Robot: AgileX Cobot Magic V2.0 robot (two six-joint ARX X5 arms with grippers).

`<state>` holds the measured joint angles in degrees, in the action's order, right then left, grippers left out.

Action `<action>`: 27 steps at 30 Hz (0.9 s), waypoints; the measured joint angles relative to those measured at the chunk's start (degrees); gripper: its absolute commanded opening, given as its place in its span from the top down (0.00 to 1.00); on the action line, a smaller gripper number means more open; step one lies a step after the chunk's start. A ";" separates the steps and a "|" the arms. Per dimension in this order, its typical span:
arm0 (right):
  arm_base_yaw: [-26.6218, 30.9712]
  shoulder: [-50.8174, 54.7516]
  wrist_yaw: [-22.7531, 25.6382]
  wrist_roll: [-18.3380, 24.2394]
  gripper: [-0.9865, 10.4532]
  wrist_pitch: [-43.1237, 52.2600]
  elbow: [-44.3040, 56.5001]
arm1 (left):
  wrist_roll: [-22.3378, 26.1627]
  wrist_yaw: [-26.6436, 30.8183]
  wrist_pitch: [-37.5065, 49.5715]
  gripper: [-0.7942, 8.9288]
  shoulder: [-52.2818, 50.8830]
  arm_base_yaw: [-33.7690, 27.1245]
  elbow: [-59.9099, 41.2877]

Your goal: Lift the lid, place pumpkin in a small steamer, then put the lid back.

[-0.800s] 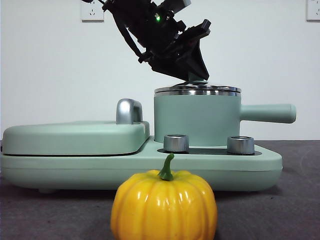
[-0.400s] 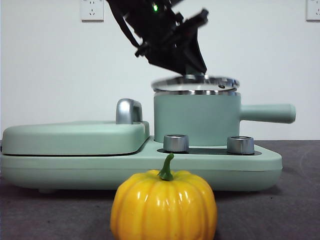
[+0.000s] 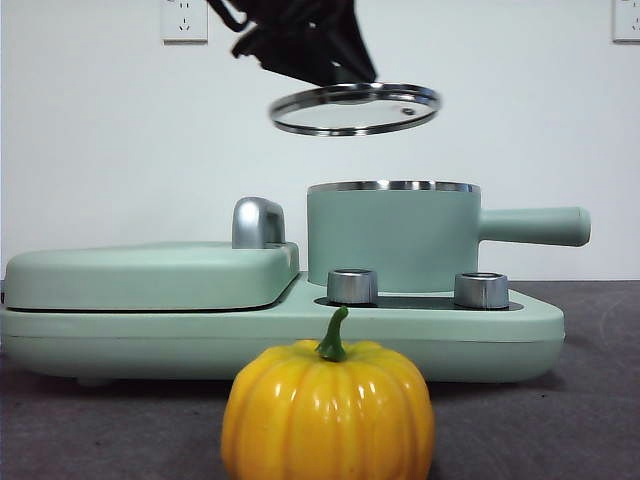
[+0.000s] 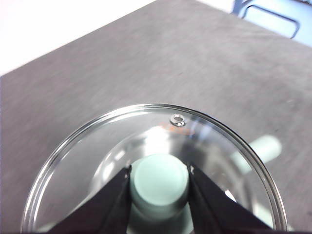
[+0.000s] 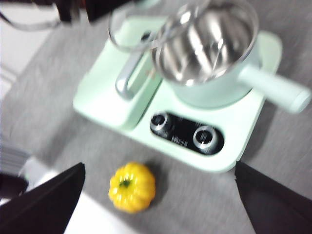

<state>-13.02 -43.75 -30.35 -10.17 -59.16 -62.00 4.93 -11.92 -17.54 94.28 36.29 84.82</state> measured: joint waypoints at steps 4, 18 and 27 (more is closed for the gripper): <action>-7.37 -4.39 4.42 -1.86 0.49 -1.75 -0.44 | 0.07 -0.02 -3.02 0.83 -1.92 -2.14 0.00; -33.22 -24.83 16.72 -12.52 0.49 4.74 -0.46 | 1.62 0.00 -8.44 0.83 -8.02 -11.19 0.02; -41.97 -36.13 19.71 -14.25 0.48 11.72 -0.46 | 2.64 0.00 -11.06 0.83 -10.43 -16.09 0.02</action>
<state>-54.98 -79.88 -10.63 -24.43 -47.44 -62.46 7.57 -11.92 -28.60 83.85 20.21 84.84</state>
